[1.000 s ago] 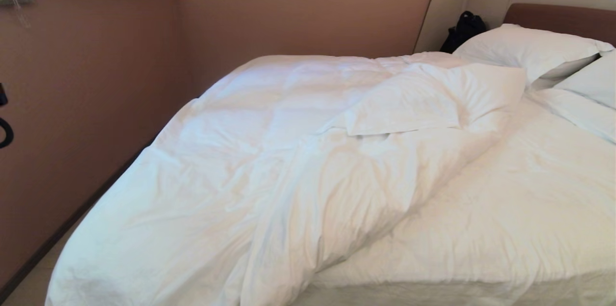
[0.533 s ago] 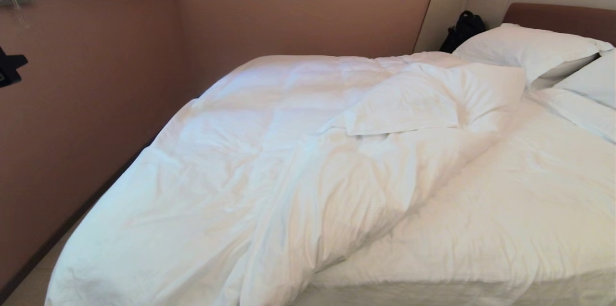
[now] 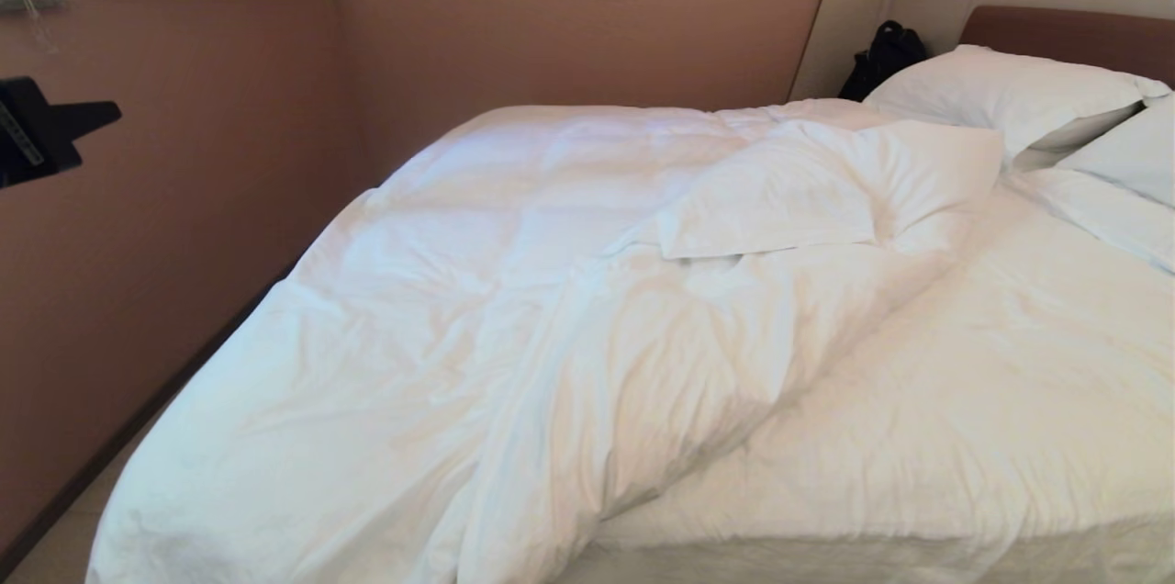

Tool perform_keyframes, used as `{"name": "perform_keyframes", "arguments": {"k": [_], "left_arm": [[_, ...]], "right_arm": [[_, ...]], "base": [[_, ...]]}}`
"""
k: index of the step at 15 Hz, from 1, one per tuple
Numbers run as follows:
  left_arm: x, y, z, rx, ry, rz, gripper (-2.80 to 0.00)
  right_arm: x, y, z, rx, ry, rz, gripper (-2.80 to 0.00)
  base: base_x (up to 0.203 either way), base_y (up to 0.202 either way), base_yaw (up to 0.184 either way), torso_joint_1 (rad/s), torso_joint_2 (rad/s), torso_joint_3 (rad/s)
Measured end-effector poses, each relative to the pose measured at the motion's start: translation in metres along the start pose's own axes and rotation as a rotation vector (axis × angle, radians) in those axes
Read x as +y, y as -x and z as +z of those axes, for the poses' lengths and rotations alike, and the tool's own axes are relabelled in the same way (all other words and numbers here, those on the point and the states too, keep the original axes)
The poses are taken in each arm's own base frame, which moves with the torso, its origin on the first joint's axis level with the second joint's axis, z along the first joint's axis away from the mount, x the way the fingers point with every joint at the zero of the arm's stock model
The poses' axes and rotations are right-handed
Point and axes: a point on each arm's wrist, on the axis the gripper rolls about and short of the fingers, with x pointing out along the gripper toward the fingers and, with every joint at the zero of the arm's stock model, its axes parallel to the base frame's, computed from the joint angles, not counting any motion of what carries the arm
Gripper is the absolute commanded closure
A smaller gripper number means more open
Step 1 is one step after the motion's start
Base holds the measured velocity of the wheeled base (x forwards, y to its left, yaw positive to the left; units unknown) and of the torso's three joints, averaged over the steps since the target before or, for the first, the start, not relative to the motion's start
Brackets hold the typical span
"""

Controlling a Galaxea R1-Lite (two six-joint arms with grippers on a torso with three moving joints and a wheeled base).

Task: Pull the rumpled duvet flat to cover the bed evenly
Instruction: Hold the folded corner of the quilt

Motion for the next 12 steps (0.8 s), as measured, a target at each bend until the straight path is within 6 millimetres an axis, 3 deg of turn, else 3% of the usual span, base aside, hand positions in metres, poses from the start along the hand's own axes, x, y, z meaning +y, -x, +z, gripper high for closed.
{"name": "perform_keyframes", "arguments": {"k": [7, 12], "left_arm": [[-0.041, 0.025, -0.008, -0.001, -0.013, -0.166, 0.00], [-0.052, 0.050, -0.011, -0.037, -0.128, -0.197, 0.00]], "right_arm": [[0.000, 0.000, 0.000, -0.001, 0.000, 0.000, 0.00], [0.000, 0.000, 0.000, -0.001, 0.000, 0.000, 0.00]], "base": [[0.000, 0.000, 0.000, 0.000, 0.00, 0.000], [0.000, 0.000, 0.000, 0.000, 0.00, 0.000]]}}
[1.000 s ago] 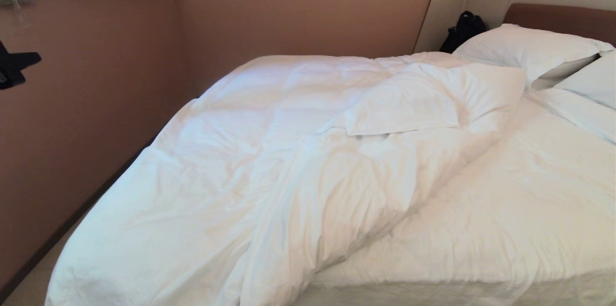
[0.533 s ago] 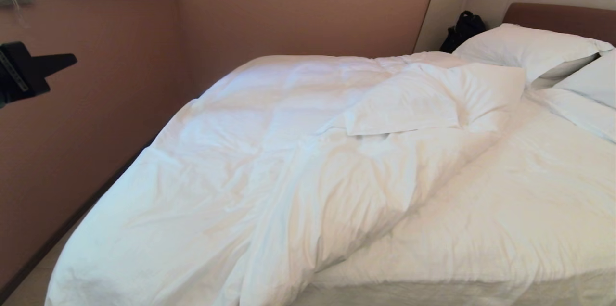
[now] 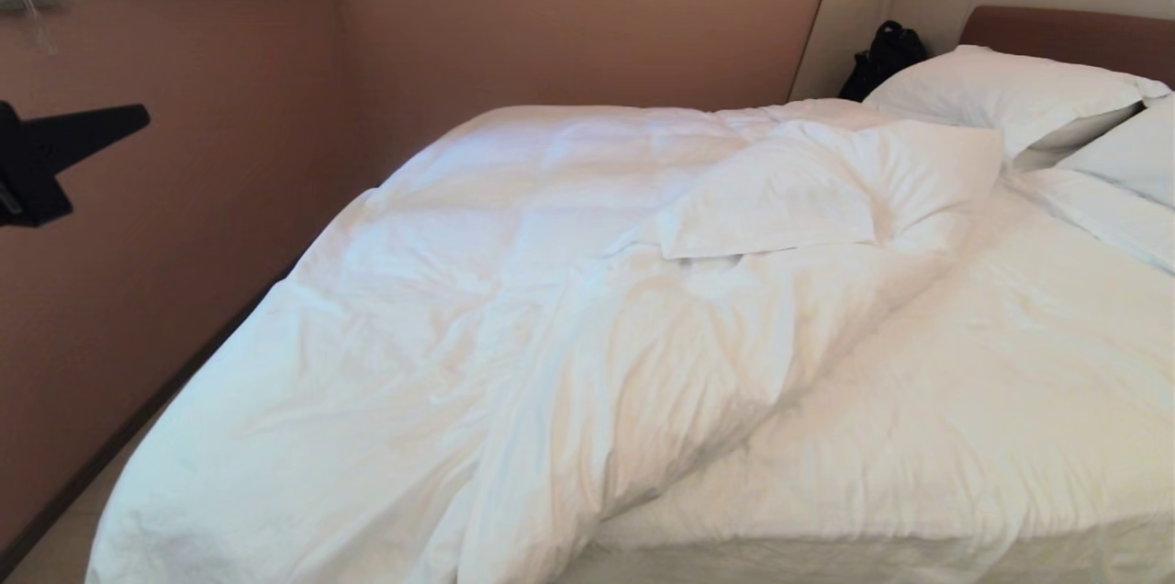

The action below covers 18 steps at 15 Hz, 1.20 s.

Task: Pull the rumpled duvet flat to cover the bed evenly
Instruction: Hold the folded corner of the quilt

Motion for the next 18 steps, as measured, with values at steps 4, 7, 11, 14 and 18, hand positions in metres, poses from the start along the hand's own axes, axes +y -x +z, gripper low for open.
{"name": "perform_keyframes", "arguments": {"k": [4, 7, 11, 14, 18], "left_arm": [[-0.013, 0.034, -0.002, -0.048, -0.177, 0.000, 0.00], [-0.026, 0.066, 0.002, -0.125, -0.229, -0.024, 0.00], [-0.044, 0.108, 0.005, -0.237, -0.282, -0.083, 0.00], [-0.058, 0.143, 0.005, -0.327, -0.330, -0.129, 0.00], [-0.069, 0.172, 0.002, -0.393, -0.366, -0.128, 0.00]], "right_arm": [[0.000, 0.000, 0.000, 0.000, 0.000, 0.000, 0.00], [0.000, 0.000, 0.000, 0.000, 0.000, 0.000, 0.00], [0.000, 0.000, 0.000, 0.000, 0.000, 0.000, 0.00], [0.000, 0.000, 0.000, 0.001, 0.000, 0.000, 0.00], [0.000, 0.000, 0.000, 0.000, 0.001, 0.000, 0.00]], "base": [[0.000, 0.000, 0.000, 0.000, 0.00, 0.000], [0.000, 0.000, 0.000, 0.000, 0.00, 0.000], [0.000, 0.000, 0.000, 0.000, 0.00, 0.000], [0.000, 0.000, 0.000, 0.000, 0.00, 0.000], [0.000, 0.000, 0.000, 0.000, 0.00, 0.000]]}}
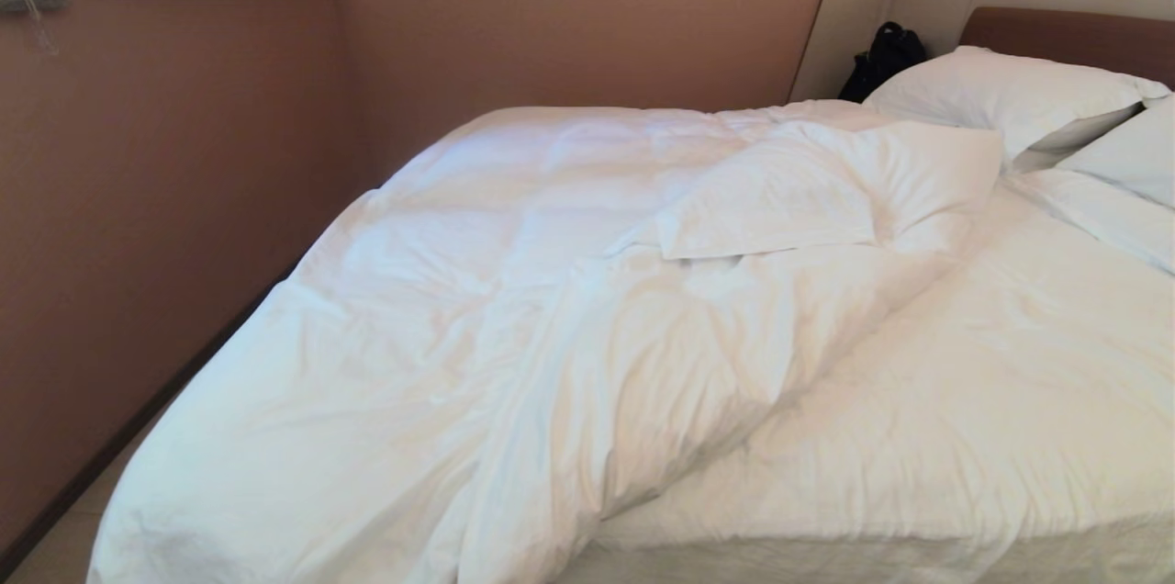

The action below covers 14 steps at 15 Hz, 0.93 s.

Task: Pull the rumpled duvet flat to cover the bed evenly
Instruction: Hold the folded corner of the quilt

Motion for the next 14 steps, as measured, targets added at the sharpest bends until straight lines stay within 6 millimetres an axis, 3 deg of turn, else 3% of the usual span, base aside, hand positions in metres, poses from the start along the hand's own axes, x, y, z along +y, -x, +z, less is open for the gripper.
{"name": "perform_keyframes", "arguments": {"k": [5, 8, 14], "left_arm": [[-0.019, 0.036, 0.009, -0.099, -0.053, 0.013, 0.00], [-0.025, 0.048, -0.008, -0.074, -0.018, 0.067, 0.00], [-0.028, 0.062, -0.034, 0.017, 0.087, -0.011, 0.00]], "right_arm": [[0.000, 0.000, 0.000, 0.000, -0.001, 0.000, 0.00], [0.000, 0.000, 0.000, 0.001, -0.001, 0.000, 0.00], [0.000, 0.000, 0.000, 0.000, -0.001, 0.000, 0.00]], "base": [[0.000, 0.000, 0.000, 0.000, 0.00, 0.000], [0.000, 0.000, 0.000, 0.000, 0.00, 0.000], [0.000, 0.000, 0.000, 0.000, 0.00, 0.000]]}}
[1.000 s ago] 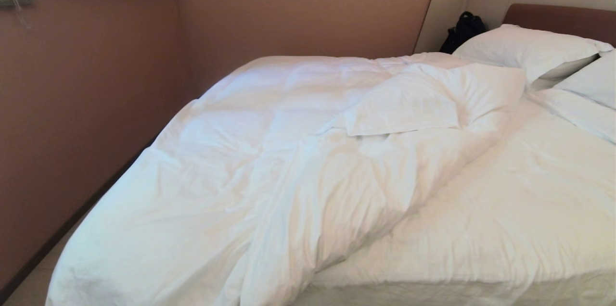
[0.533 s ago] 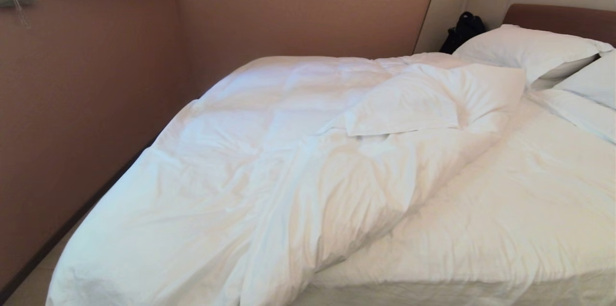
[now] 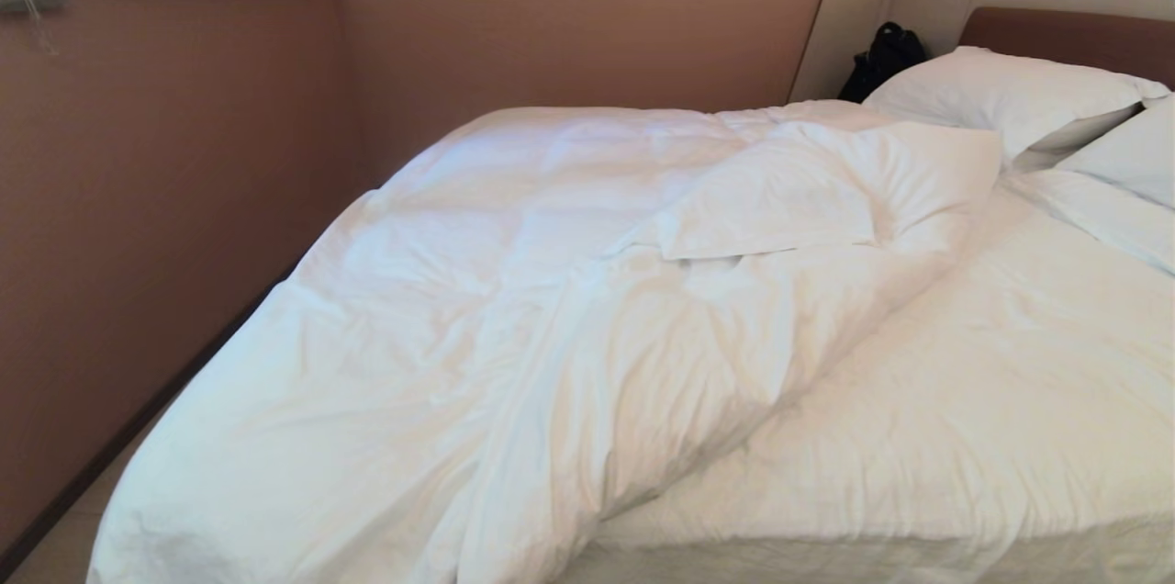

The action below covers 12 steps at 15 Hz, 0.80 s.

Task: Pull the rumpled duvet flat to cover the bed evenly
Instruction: Hold the folded corner of the quilt

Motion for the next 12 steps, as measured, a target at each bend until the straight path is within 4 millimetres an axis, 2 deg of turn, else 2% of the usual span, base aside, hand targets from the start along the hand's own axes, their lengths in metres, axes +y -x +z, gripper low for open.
{"name": "perform_keyframes", "arguments": {"k": [6, 9, 12], "left_arm": [[-0.015, 0.026, -0.051, 0.065, -0.026, 0.129, 0.00], [-0.015, 0.031, -0.072, 0.110, -0.126, 0.249, 0.00], [-0.015, 0.032, -0.084, 0.147, -0.130, 0.314, 0.00]], "right_arm": [[0.000, 0.000, 0.000, 0.000, 0.000, 0.000, 0.00], [0.000, 0.000, 0.000, 0.000, 0.000, 0.000, 0.00], [0.000, 0.000, 0.000, 0.001, 0.000, 0.000, 0.00]], "base": [[0.000, 0.000, 0.000, 0.000, 0.00, 0.000], [0.000, 0.000, 0.000, 0.000, 0.00, 0.000], [0.000, 0.000, 0.000, 0.000, 0.00, 0.000]]}}
